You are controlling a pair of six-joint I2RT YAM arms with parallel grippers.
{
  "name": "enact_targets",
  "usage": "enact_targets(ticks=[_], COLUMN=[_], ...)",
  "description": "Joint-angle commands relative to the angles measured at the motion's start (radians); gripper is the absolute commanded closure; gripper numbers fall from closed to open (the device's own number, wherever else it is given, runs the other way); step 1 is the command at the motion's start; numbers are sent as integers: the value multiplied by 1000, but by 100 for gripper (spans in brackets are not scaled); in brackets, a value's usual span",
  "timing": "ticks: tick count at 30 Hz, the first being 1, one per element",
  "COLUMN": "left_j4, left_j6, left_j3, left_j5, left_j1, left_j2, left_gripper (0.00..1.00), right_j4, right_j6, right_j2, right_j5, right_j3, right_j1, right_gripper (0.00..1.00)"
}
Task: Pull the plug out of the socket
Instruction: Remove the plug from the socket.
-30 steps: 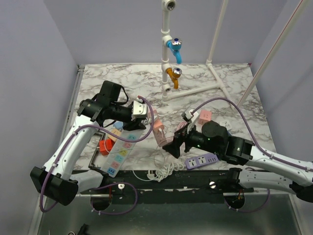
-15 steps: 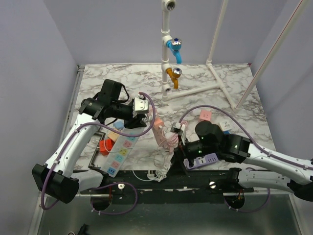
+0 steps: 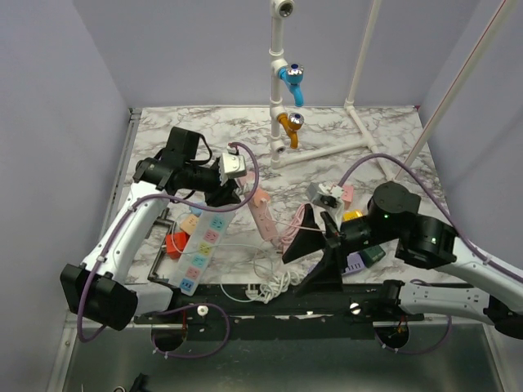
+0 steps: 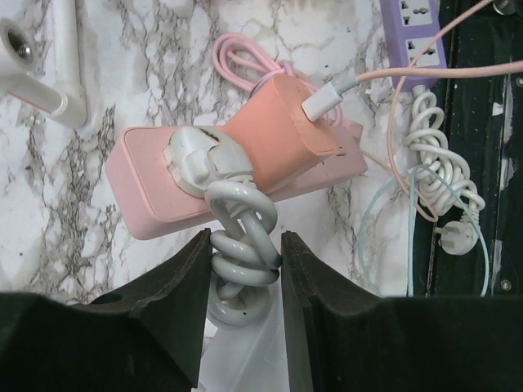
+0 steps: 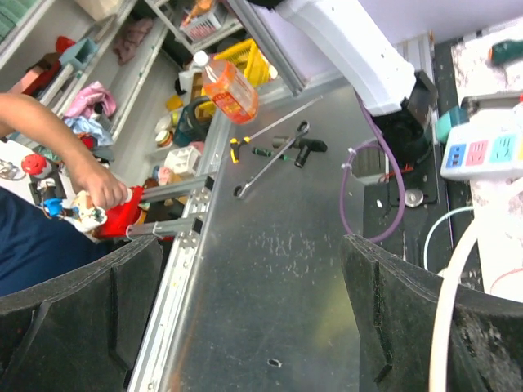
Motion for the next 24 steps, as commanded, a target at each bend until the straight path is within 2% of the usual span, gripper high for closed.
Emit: enact_targets(ticks=[1,5,10,13,16,21,24], left_j4=[76,138,94,150,193,209,216], left_j6=[-89,-162,-122,-131,-152,-215,-263], left_j3=[65,84,118,70,34,43,73], left_j5=[-27,-1,71,57,-29,-158,-144], left_j1=[36,87,103,96,97,97,103], left_j2=[56,61,11,-73,-109,-73,-56], left_gripper=[100,100,100,100,100,100,100], right_j4=[1,-29,50,75,62,76,64], right_j6=[-6,22,94,91,95,150,169], right_j2=[45,7,-89,-156,-187,-238,-273], right_j5=[-37,11,-2,23,7,-47,-39], right_j3=[-65,-203,-409,-396,-329,-280,-325], right_j1=[1,-18,-44,-48,-50,-50,-50], right_gripper=[2,1,0,0,0,0,0])
